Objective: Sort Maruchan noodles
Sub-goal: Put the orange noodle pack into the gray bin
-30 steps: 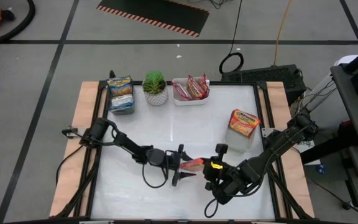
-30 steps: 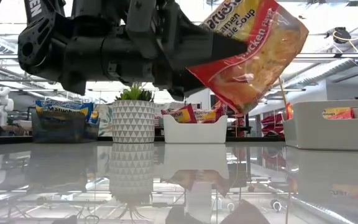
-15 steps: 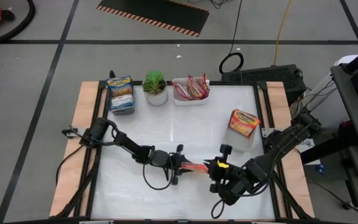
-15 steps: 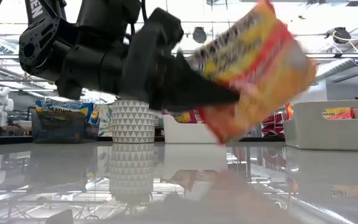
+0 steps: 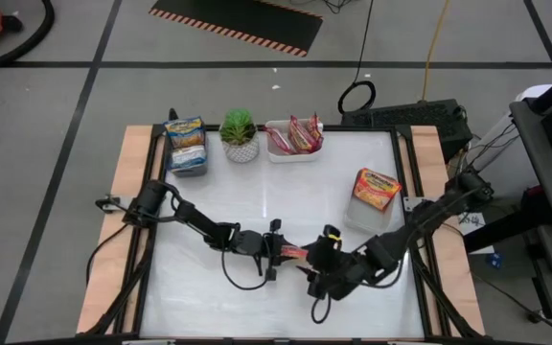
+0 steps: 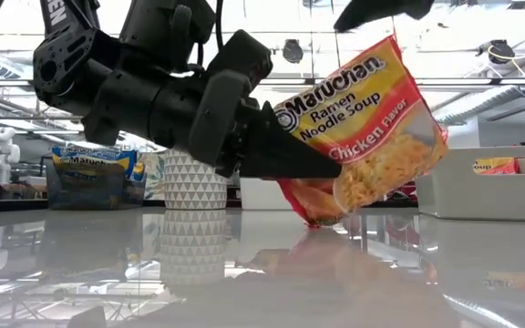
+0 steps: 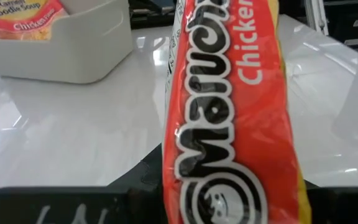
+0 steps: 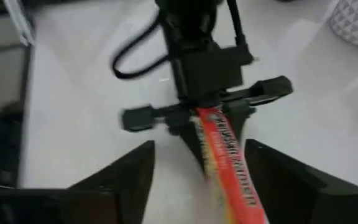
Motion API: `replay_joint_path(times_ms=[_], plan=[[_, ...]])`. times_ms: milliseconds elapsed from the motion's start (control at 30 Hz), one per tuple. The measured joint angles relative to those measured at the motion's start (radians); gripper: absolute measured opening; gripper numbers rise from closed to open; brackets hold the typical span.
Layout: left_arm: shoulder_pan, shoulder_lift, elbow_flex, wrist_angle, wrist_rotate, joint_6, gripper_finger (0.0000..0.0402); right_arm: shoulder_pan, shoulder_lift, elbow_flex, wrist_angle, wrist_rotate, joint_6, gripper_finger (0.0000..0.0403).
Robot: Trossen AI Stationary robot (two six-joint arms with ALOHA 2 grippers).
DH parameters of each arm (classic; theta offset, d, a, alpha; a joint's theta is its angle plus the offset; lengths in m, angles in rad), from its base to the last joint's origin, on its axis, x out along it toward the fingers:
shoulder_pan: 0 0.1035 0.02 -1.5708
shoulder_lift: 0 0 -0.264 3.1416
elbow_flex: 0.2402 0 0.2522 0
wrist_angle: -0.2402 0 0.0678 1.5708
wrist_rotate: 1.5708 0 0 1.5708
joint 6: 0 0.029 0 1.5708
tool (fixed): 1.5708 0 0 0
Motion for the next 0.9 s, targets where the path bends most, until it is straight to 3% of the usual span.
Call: replay_joint_path(times_ms=[233,900], plan=[[0.000,-0.002,0.000,0.001,0.000,0.012,0.0114,-0.039,0.028,-0.022,0.021,0.004,-0.203,0.0297],[0.008,-0.003,0.000,-0.037,0.000,-0.009,0.0113,-0.115,0.074,-0.069,-0.021,-0.156,-0.183,0.0294]])
